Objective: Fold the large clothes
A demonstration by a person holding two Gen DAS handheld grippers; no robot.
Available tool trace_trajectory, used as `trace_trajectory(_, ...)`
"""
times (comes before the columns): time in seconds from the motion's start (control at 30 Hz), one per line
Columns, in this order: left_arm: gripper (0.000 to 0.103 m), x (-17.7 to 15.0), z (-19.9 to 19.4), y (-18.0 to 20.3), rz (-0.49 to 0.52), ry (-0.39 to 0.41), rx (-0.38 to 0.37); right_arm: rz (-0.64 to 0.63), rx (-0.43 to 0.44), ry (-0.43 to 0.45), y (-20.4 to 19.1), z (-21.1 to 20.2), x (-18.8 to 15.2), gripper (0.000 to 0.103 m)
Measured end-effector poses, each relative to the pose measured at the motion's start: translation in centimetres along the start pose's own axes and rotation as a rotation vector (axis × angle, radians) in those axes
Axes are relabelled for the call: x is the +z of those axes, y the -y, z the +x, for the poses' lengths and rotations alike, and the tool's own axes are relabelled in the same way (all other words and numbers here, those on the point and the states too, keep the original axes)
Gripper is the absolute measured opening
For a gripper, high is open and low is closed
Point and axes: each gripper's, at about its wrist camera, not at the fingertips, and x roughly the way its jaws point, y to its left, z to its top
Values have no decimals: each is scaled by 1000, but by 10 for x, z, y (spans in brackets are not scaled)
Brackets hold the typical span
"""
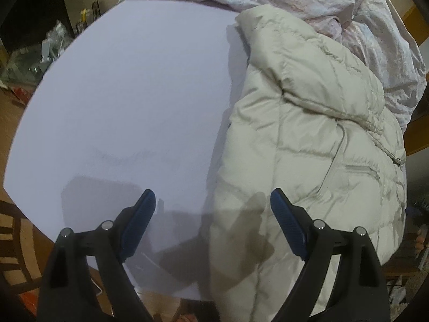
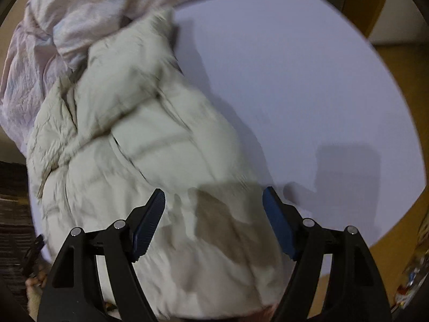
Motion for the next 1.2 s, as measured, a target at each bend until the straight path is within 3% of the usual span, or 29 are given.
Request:
trace_trajectory(0.23,86,-25,8,-7,-55,-52,-128,79,171,-130,38,14,-25,76)
trace_trajectory(0.37,83,-36,5,-9,-70,-53,-182,94,195,-173,49,17,-41,76)
trace_trajectory(0.57,67,-57,2,-13,-117,-77,-292,125,337,-201,62,19,-55,74)
trace_trajectory(0.63,60,-65,4,-12,-147,-97,-347,125,376,-212,64,19,-61,70)
trace_trajectory(0.9,59,-81,6,6,-170,-113,-379,155,462,-217,63,19,-75,45)
trace_trajectory(0.97,49,-82,4,8,-167,-108,-367,138,479,-200,55,18,-75,31)
trace_trajectory(1.03,29,-81,0,10,-161,-91,-364,101,477,-166,49,11,-74,19)
trace_trajectory(1.13,16,-75,-12,14,-144,-50,-376,36,466,-100,37,-5,-68,14)
trace_trajectory(1.2,14,-68,-26,22,-106,-4,-368,7,461,-55,30,-16,-63,13)
